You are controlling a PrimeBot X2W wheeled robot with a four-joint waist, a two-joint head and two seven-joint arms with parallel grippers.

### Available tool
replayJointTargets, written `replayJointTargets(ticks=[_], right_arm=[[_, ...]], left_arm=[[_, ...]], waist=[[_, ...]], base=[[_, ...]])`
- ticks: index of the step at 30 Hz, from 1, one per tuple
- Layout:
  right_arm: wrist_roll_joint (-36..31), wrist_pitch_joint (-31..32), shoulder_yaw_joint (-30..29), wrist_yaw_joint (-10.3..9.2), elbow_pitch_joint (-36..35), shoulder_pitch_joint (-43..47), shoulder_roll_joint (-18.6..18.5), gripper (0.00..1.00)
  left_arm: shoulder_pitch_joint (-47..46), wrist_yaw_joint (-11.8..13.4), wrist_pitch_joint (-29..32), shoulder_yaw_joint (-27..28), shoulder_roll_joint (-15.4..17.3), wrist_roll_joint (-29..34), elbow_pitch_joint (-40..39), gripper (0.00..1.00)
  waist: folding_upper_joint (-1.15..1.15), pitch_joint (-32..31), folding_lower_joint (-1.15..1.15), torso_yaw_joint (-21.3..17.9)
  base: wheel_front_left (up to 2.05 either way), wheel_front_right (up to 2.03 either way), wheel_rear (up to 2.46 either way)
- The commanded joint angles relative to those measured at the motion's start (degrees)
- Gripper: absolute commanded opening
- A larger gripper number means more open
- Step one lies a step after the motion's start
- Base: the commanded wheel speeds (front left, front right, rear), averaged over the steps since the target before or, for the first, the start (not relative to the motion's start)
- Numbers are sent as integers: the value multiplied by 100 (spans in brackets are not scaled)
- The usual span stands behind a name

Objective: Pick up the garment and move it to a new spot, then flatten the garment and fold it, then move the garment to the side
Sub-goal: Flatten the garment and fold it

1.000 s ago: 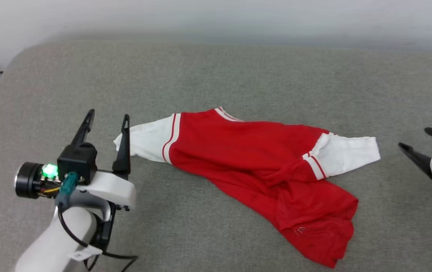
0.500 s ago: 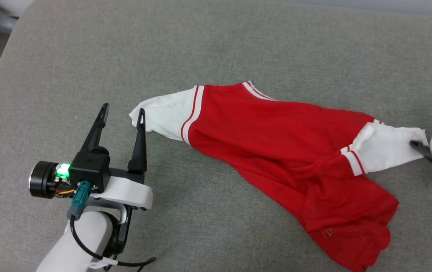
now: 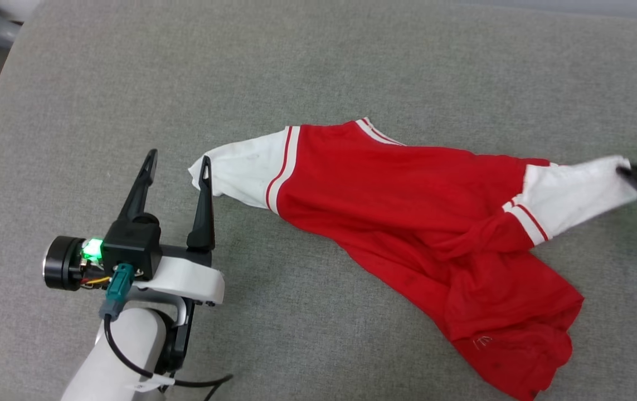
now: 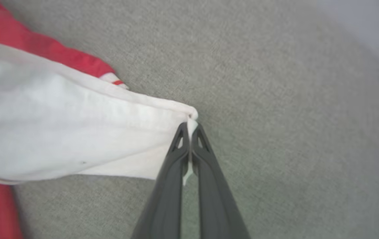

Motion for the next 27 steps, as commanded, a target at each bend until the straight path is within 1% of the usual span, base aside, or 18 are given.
replayJointTargets(ticks=[1, 5, 10, 13, 16, 22, 25, 27], right_arm=[[5, -163, -35, -7, -22, -115, 20, 0], [-100, -903, -52, -7, -158, -17, -86, 0], [-198, -1625, -219, -7, -428, 511, -235, 0], [-315, -1981, -442, -7, -601, 995, -307, 0], [-374, -2176, -644, -7, -752, 1670, -333, 0], [-503, -2368, -1030, -7, -800, 2905, -79, 0], [-594, -2480, -1178, -7, -599, 3344, 85, 0], [-650, -2549, -1179, -8, -392, 3609, 212, 0]], left_arm=[[122, -20, -12, 47, -28, 45, 4, 100], [258, -85, -12, 170, -123, 141, 18, 100], [545, -163, -13, 344, -190, 214, 58, 100], [753, -190, -13, 434, -230, 253, 65, 100], [955, -242, -13, 513, -272, 262, 98, 100], [1321, -306, -13, 613, -378, 318, 98, 100], [1400, -361, -13, 649, -417, 348, 119, 100], [1429, -386, -13, 668, -446, 379, 134, 100]], waist=[[0, -80, -1, -47], [0, -278, -1, -119], [0, -584, -1, -241], [0, -772, -1, -304], [0, -953, -1, -383], [0, -1192, -1, -540], [0, -1249, -1, -565], [0, -1273, -1, -563]], base=[[0, 0, 0], [0, 0, 0], [0, 0, 0], [0, 0, 0], [0, 0, 0], [0, 0, 0], [0, 0, 0], [0, 0, 0]])
